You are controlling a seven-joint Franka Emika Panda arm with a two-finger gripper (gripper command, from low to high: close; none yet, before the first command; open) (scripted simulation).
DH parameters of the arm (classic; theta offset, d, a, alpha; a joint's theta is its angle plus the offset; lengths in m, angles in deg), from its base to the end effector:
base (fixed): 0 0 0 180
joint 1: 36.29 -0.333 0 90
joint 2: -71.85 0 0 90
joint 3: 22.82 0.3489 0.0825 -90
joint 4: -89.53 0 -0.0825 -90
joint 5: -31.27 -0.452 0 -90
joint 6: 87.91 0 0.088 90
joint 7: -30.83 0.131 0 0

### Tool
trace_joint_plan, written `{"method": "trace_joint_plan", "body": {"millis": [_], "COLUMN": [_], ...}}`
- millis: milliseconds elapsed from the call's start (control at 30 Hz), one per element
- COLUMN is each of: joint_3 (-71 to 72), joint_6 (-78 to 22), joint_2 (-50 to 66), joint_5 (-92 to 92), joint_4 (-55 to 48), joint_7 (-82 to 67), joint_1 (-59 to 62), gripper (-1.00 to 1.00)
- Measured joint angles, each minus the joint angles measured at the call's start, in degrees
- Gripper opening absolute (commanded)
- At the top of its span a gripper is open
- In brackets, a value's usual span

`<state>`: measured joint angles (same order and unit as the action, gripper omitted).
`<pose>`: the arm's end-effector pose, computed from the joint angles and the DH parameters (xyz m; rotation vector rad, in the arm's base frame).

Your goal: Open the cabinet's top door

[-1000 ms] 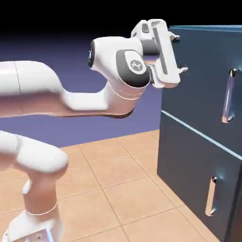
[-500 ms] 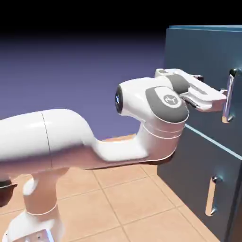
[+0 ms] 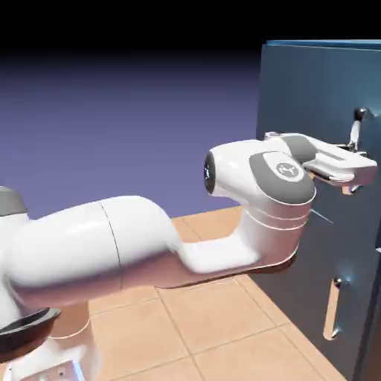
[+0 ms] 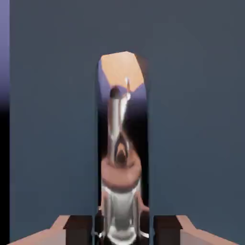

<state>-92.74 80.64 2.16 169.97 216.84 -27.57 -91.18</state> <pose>0.4735 -0.2510 0.5606 0.6711 1.4503 0.5510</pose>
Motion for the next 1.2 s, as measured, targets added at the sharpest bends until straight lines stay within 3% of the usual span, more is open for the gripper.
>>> {"method": "trace_joint_plan", "body": {"millis": [300, 433, 700, 1200], "joint_3": [12.4, 13.4, 29.2, 60.3], "joint_6": [-13.8, -21.6, -34.4, -51.7], "joint_2": [-3.8, -11.6, -17.0, -24.2], "joint_5": [-1.5, -4.7, -15.5, -43.4], "joint_4": [18.5, 23.1, 37.7, 47.8], "joint_7": [5.9, -1.2, 2.1, 3.7], "joint_1": [18.0, 16.9, 30.1, 35.5], "gripper": [-1.0, -1.0, -1.0, -1.0]}}
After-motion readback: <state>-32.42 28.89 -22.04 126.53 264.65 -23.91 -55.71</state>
